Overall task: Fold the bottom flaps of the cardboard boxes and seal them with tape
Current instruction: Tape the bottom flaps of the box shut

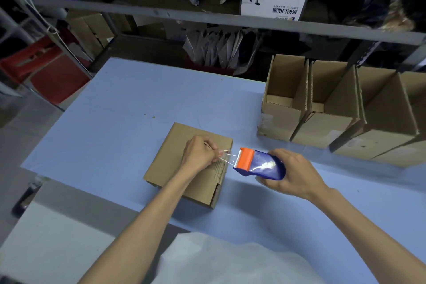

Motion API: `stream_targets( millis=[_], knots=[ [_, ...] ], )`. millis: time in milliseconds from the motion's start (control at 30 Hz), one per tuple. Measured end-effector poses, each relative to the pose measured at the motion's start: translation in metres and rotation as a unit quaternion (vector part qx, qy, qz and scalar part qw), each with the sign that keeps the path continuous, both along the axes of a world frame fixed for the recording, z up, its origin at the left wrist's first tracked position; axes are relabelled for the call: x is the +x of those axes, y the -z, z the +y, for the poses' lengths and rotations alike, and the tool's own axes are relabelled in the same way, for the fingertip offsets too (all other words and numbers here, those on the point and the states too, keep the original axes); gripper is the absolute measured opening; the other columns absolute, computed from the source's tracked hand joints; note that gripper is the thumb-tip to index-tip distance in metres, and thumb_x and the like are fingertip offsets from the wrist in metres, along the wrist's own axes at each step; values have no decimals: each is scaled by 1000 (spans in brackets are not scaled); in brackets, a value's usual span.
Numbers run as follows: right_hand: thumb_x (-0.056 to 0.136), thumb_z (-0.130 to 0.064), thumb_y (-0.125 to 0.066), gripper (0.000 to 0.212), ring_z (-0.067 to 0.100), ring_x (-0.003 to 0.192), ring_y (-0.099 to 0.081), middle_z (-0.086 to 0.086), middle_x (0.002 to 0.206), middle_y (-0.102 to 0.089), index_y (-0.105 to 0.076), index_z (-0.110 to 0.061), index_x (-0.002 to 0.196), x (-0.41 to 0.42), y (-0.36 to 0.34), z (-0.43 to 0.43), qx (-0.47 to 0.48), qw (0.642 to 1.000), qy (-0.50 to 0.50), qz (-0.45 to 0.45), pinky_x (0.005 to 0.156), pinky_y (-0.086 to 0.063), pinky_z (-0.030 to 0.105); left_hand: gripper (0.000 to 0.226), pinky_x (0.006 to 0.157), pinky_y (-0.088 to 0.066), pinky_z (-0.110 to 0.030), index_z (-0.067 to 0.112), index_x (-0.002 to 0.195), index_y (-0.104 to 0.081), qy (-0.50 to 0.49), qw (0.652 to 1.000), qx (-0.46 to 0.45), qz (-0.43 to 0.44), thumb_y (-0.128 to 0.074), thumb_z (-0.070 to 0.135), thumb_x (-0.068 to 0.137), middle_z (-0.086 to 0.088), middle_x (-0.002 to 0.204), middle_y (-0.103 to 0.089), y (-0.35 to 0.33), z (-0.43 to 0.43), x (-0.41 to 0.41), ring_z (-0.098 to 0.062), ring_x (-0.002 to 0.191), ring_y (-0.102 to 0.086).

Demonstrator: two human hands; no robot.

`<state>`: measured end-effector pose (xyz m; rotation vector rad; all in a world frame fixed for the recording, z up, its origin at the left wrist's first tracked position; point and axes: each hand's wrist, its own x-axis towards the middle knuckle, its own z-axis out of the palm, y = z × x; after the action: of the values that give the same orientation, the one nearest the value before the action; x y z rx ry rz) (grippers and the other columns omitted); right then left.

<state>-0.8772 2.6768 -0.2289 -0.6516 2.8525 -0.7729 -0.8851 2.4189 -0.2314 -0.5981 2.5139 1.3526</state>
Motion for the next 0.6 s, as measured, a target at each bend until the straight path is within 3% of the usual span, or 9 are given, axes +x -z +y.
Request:
stream_targets(
  millis=[333, 467, 600],
  knots=[
    [65, -57, -78, 62, 16, 78, -61, -5, 95, -66, -60, -23, 113, 4, -10, 14, -6, 1000, -25, -12, 66, -53, 31, 20, 61, -58, -28, 12, 65, -63, -33, 998, -36, 34, -80, 13, 76, -2, 65, -70, 4, -12, 0, -7, 51, -66],
    [63, -48, -82, 57, 18, 77, -62, -6, 94, -67, -63, -20, 109, 5, -6, 22, 15, 1000, -2, -9, 63, -50, 28, 20, 67, -59, -36, 13, 66, -62, -2, 999, -31, 31, -79, 13, 75, -1, 55, -66, 4, -10, 0, -10, 54, -66],
    [61, -50, -80, 55, 17, 76, -60, -8, 91, -66, -63, -23, 107, -2, -2, 17, 27, 1000, -1, -4, 61, -47, 26, 20, 68, -57, -37, 15, 67, -62, -2, 998, -55, 33, -80, 16, 74, -2, 59, -67, 6, -8, 0, -19, 63, -67]
  ],
)
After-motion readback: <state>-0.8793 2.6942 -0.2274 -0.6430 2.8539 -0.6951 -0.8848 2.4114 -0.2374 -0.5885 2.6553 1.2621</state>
